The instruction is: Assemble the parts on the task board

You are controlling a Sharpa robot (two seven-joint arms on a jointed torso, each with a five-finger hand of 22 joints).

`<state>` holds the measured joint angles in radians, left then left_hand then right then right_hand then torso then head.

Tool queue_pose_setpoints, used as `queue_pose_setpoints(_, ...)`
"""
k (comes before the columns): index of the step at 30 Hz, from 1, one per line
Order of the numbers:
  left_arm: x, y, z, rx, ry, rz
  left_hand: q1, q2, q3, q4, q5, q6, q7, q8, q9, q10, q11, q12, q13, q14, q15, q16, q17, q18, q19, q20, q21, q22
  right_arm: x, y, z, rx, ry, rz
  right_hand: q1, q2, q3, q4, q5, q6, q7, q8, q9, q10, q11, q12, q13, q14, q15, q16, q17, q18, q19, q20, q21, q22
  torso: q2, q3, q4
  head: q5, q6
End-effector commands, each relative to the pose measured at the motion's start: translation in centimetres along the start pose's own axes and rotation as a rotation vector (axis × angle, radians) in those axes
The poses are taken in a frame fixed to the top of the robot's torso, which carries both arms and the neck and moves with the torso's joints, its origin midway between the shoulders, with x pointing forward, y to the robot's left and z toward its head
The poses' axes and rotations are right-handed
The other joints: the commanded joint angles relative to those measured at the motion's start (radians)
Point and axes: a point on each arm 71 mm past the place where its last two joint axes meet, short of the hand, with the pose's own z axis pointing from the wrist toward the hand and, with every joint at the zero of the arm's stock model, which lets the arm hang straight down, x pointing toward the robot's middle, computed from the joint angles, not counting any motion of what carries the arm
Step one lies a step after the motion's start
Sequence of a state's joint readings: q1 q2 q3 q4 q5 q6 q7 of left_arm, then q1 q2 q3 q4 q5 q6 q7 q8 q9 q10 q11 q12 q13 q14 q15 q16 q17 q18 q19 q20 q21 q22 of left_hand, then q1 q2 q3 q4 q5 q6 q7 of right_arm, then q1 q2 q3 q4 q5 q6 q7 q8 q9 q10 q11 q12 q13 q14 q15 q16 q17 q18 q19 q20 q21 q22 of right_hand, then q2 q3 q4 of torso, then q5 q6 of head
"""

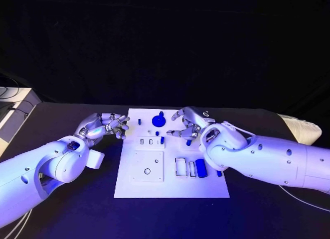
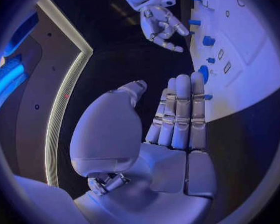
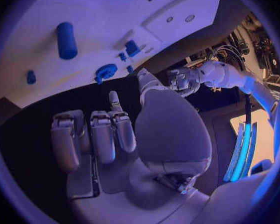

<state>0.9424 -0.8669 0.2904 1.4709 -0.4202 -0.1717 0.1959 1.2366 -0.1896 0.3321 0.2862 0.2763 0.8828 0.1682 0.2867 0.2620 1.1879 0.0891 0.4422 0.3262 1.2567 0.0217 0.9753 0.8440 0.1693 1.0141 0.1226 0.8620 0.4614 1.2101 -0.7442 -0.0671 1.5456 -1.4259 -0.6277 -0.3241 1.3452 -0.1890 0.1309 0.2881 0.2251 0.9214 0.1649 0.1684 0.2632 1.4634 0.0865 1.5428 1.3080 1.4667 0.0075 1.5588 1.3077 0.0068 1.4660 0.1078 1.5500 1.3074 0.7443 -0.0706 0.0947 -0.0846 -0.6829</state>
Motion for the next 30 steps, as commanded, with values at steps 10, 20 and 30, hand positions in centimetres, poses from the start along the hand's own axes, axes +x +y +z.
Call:
queue_pose_setpoints(10, 1.8, -1.1, 4.1, -0.286, 0.178, 0.414, 0.053, -0.022, 0.176, 0.004, 0.024, -0.092, -0.030, 0.302, 0.129, -0.112, -0.035, 0.525, 0.360, 0.219, -0.033, 0.470, 0.491, -0.048, 0.195, -0.031, 0.423, 0.496, -5.8, -5.5, 0.8, 0.075, -0.017, 0.343, 0.029, 0.019, 0.048, -0.001, 0.062, 0.010, -0.006, 0.029, 0.010, 0.087, -0.010, 0.007, 0.245, 0.094, -0.005, 0.000, 0.220, 0.003, 0.088, -0.004, -0.016, 0.236, -0.038, 0.0279, -0.0191, 0.036, -0.006)
queue_pose_setpoints(20, 4.6, -2.1, 8.1, -0.452, 0.275, 0.635, -0.057, -0.038, 0.151, 0.002, 0.010, -0.087, -0.045, 0.377, 0.168, -0.007, -0.044, 0.673, 0.525, 0.268, -0.039, 0.536, 0.603, -0.081, 0.297, -0.034, 0.527, 0.680, -7.1, -7.4, 0.7, 0.115, -0.010, 0.340, 0.022, 0.013, 0.048, 0.000, 0.065, 0.001, -0.004, 0.028, 0.009, 0.087, -0.009, 0.008, 0.245, 0.094, -0.004, 0.000, 0.219, 0.004, 0.086, -0.004, -0.020, 0.233, -0.043, 0.0458, -0.0384, 0.053, -0.002)
queue_pose_setpoints(30, 7.0, -2.4, 10.7, -0.549, 0.305, 0.780, -0.087, -0.009, 0.131, 0.004, 0.011, -0.074, -0.065, 0.414, 0.204, 0.091, -0.063, 0.788, 0.685, 0.303, -0.056, 0.580, 0.692, -0.109, 0.386, -0.052, 0.596, 0.821, -7.0, -7.6, 0.9, 0.137, 0.011, 0.325, 0.019, 0.011, 0.048, 0.000, 0.068, -0.005, -0.003, 0.026, 0.009, 0.083, -0.008, 0.003, 0.241, 0.092, -0.003, -0.003, 0.211, 0.007, 0.081, -0.003, -0.030, 0.226, -0.043, 0.0522, -0.0413, 0.055, -0.008)
